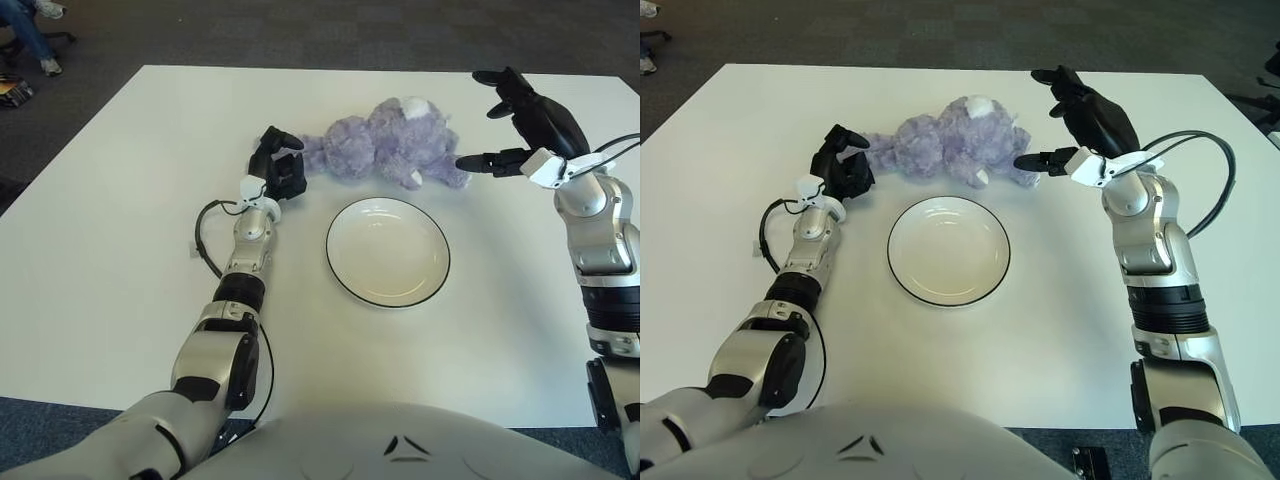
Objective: Put the doll into the plate.
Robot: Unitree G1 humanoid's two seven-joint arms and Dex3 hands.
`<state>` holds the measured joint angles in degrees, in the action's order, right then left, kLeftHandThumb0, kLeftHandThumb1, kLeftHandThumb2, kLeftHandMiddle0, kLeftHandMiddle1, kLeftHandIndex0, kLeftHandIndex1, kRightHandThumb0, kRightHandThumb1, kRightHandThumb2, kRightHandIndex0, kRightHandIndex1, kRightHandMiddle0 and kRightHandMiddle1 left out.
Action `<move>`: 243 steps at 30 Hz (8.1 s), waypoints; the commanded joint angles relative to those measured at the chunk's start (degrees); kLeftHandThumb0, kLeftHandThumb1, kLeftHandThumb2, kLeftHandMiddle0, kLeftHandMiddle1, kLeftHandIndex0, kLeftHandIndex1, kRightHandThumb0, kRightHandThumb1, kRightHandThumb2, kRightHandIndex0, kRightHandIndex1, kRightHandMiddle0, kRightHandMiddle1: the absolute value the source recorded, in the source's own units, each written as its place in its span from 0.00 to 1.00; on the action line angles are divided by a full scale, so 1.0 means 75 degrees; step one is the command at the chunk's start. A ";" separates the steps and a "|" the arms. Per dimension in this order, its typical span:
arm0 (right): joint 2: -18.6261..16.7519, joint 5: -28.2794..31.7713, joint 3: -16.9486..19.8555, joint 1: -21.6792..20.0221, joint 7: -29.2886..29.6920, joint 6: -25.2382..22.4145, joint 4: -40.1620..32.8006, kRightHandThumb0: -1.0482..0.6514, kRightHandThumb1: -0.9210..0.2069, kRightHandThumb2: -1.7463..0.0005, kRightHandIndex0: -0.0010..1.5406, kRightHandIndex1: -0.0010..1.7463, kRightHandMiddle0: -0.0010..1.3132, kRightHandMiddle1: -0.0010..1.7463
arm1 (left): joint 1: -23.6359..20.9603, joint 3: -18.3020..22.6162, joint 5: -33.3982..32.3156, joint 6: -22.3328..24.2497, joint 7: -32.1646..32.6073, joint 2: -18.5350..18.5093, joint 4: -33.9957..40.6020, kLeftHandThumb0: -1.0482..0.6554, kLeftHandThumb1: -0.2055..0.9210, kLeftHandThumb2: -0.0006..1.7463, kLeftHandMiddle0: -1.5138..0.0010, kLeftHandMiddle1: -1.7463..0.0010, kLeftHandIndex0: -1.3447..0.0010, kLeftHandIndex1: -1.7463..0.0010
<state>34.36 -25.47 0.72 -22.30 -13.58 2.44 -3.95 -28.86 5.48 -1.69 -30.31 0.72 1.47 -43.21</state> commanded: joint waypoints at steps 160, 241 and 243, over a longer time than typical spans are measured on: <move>-0.0199 -0.0870 -0.2735 -0.4333 -0.1904 -0.0245 0.3982 0.17 0.37 0.67 0.19 1.00 0.00 0.32 | 0.0683 -0.0204 0.0160 -0.0243 0.0250 0.0468 0.0223 0.38 0.68 0.57 0.34 0.00 0.69 0.00; -0.1408 0.1913 -0.0510 -0.2439 -0.0444 -0.0602 0.3142 0.03 0.00 0.72 0.15 0.08 0.00 0.11 | 0.0751 -0.0135 0.0073 -0.0255 0.0056 0.0444 0.0240 0.38 0.70 0.56 0.25 0.00 0.70 0.00; -0.1364 0.1909 -0.0527 -0.2461 -0.0523 -0.0615 0.3163 0.03 0.00 0.72 0.16 0.08 0.00 0.09 | 0.0754 -0.0145 0.0101 -0.0254 0.0101 0.0462 0.0257 0.38 0.70 0.56 0.25 0.00 0.70 0.00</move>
<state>23.56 -12.18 -3.67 -40.43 -16.37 -1.60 20.24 -26.62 4.24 -0.25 -32.04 1.24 4.18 -38.98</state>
